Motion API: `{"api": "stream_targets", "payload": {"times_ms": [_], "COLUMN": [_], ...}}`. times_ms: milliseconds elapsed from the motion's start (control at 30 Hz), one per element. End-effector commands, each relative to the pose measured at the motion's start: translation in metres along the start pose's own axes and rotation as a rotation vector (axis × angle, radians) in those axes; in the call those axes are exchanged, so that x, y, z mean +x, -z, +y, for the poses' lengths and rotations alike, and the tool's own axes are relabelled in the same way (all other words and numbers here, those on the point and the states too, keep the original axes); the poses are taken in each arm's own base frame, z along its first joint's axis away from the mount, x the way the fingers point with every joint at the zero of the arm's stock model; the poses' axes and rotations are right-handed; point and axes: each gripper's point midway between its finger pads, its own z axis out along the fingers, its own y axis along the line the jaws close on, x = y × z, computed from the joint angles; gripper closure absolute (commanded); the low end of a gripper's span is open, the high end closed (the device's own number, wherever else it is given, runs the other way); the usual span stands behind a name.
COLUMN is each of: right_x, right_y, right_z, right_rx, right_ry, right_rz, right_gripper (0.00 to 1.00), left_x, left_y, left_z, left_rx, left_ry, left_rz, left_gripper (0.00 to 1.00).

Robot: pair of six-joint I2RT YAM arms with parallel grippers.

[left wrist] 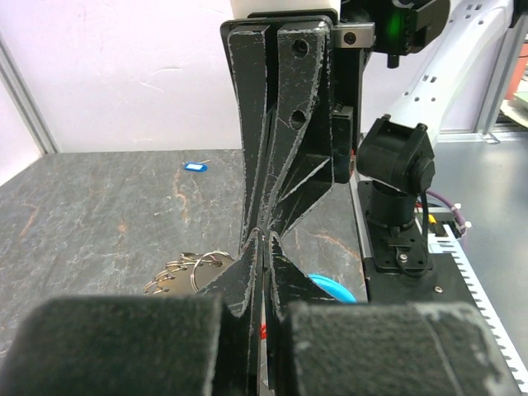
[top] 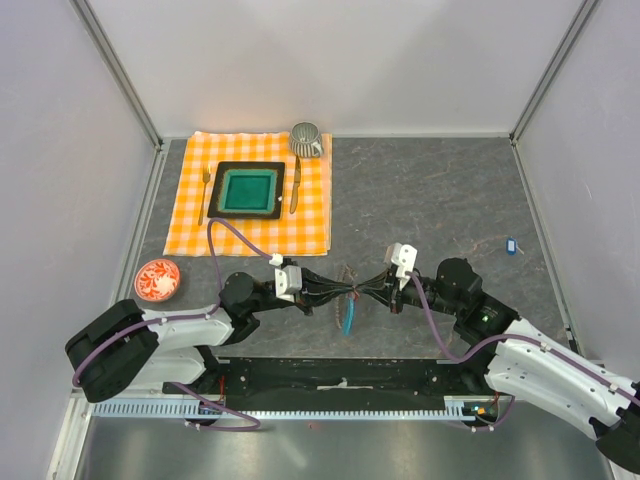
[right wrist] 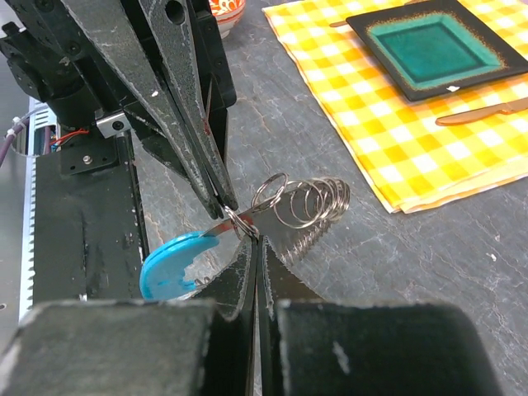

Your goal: Put the keys on the keyring

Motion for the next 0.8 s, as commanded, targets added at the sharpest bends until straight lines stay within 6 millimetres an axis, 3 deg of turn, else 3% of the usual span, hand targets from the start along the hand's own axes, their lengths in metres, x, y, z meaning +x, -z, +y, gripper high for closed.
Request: {"api": "stream_targets", "payload": {"times_ms": [0, 367, 767], "right_x": [-0.017, -0.031, -0.024], "right_y": [-0.003, -0.005, -0.005], "right_z": [0.007, 0.023, 0.039], "right_rx": [-0.052, -0.187, -0.33], "right_ry": [0.031, 0.052, -0.002], "right_rz": [-0.081, -0.162, -0.154], "right_gripper": [1.0, 1.0, 1.0], "left_x": [-0.09, -0.096, -0.104], "left_y": [-0.007, -0.008, 0.007], "left_z": [-0.016, -0.028, -0.036], "left_rx": [0.099, 0.18, 0.203], "left_ry": [-0.17, -0.184, -0.229], "left_rz": [-0.304, -0.32, -0.334], "left_gripper": [0.98, 0.98, 0.98]}}
